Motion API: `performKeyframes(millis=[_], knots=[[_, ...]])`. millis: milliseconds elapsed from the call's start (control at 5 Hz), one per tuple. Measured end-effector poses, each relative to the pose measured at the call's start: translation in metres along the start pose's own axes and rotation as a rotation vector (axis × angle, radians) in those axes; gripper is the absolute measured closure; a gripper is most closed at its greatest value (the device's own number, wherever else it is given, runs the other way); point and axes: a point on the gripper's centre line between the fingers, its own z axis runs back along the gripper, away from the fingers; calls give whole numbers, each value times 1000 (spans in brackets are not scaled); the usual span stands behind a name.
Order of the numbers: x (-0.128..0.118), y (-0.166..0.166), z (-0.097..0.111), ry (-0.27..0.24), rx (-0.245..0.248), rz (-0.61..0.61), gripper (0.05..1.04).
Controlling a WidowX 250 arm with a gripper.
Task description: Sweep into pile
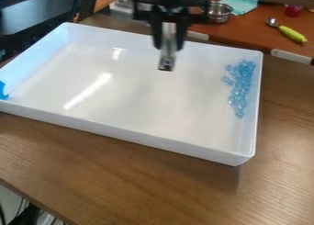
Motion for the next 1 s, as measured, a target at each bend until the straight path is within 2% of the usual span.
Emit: performKeyframes(millis=[200,400,600,800,1000], knots=[[-3,50,-5,24,20,82,705],[-7,97,-5,3,-20,50,705],[-6,125,-13,-26,-32,76,705],[-12,145,-30,-31,-21,67,705],[-15,156,-39,-34,-27,-15,705]])
